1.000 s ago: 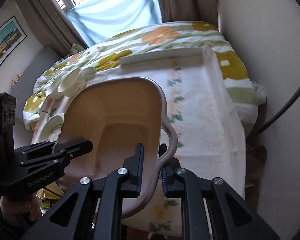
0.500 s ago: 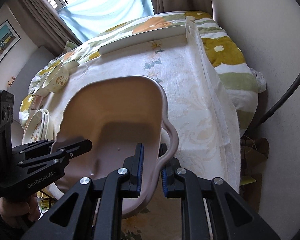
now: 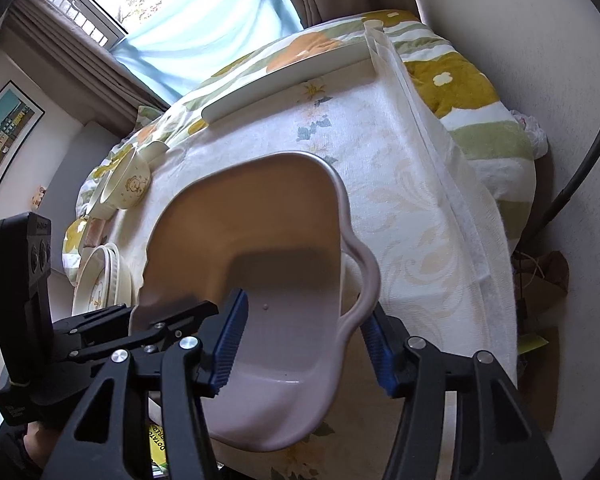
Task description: Organize plates and bowls
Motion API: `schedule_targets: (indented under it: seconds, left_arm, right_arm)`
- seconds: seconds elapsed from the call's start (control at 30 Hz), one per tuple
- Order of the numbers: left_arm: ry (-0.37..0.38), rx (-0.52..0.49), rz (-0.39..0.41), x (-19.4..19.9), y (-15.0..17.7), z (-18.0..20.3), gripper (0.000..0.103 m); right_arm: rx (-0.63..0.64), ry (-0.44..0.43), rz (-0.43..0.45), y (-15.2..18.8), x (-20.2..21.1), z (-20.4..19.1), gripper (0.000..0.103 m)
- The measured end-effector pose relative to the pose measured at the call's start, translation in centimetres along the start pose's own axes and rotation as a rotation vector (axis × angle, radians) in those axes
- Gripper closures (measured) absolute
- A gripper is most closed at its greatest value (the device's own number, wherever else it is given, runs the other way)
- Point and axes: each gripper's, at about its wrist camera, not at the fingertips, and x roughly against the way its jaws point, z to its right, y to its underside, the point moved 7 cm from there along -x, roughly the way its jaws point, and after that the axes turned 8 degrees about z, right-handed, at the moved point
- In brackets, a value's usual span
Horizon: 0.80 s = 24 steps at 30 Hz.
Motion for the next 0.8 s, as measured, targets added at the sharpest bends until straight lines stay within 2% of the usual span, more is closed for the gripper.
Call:
schedule_targets:
  seconds: [0.13,0.2,0.23,0.27,0.33,0.57,0.67,0.8]
  left_arm:
    - [0.006,-0.001,-0.012,-0.3,0.2,0.1,0.085]
    - [0.019,0.0,-0.01,-0.3,0.1,0.2,0.081]
    - [0.025,0.001,-0.009,-0.3,0.1,0.2,0.071]
    - [0.032,0.002,-0.005,-0.3,0.1,0.3,0.045]
    - [0.031,-0.003,0.007,-0.1,-0.1,0.3,0.017]
    - [0.031,0.045,0.002,1.0,0.2,-0.8,0.017]
    - [0.018,0.069,0.058,4.0,0.1,-1.7,0.017]
    - [-0.058,0.063,0.182,9.5,-1.3,-3.3,0.017]
  right_arm:
    - [-0.009,-0.005,-0.003,0.2,-0.2,-0.2,0.051]
    - [-0.012,-0.003,0.0,0.2,-0.2,-0.3,0.051]
    - [-0.014,-0.002,0.003,0.2,-0.2,-0.3,0.051]
    - [-0.018,-0.001,0.008,0.2,-0.1,-0.3,0.051]
    - [-0.03,-0.006,0.018,0.1,0.0,-0.2,0.051]
    - [-0.042,0.008,0.058,-0.4,1.7,0.1,0.05]
    - [-0.012,0.03,0.09,-1.0,3.7,-0.4,0.05]
    - [0.058,0.029,0.139,-2.2,6.4,-2.3,0.05]
